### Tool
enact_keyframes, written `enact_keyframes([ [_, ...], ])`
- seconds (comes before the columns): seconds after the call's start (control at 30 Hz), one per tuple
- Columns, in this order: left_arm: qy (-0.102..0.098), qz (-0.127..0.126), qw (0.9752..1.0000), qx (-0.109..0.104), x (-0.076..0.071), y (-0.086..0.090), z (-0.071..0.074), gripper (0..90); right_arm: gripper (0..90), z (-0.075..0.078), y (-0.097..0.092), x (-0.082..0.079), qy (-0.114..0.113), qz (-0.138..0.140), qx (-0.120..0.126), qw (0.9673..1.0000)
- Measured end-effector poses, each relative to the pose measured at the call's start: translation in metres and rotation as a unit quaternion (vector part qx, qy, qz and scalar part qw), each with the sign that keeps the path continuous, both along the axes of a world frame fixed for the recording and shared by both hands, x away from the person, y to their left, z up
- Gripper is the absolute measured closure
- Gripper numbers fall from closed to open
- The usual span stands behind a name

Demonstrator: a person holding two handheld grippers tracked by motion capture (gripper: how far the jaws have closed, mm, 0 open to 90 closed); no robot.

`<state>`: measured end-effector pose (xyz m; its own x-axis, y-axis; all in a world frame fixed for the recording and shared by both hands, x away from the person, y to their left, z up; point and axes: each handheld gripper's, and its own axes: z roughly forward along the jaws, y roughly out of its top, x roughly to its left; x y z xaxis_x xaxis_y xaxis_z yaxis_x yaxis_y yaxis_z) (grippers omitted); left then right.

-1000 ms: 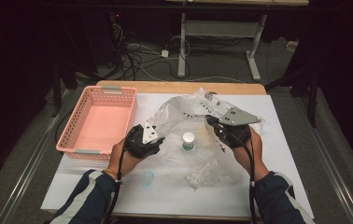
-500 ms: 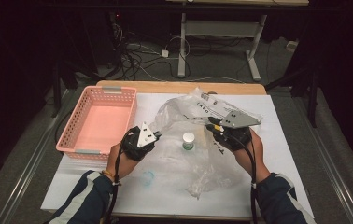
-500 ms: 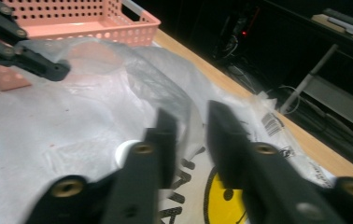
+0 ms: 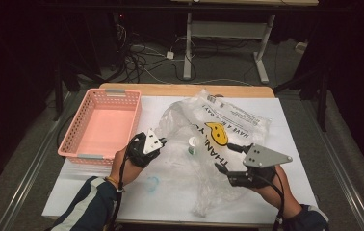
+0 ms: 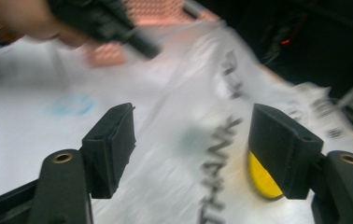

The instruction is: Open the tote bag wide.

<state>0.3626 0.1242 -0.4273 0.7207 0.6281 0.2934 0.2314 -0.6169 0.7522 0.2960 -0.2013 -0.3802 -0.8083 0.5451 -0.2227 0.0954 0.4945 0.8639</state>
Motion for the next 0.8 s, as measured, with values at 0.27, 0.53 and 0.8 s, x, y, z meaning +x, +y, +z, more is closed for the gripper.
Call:
enact_keyframes([
  [0.27,0.002,-0.003,1.0000,0.005,-0.001,-0.002,-0.003,86.1,22.5,-0.039,-0.006,-0.017,0.060,0.043,-0.058,0.9956],
  [0.53,0.001,-0.003,1.0000,0.006,0.000,-0.002,-0.003,86.1,19.1,-0.069,0.011,-0.017,0.090,0.082,-0.126,0.9845],
  [0.8,0.002,-0.002,1.0000,0.009,0.001,-0.001,-0.003,86.0,72.5,-0.079,0.017,-0.011,0.081,0.070,-0.159,0.9815],
])
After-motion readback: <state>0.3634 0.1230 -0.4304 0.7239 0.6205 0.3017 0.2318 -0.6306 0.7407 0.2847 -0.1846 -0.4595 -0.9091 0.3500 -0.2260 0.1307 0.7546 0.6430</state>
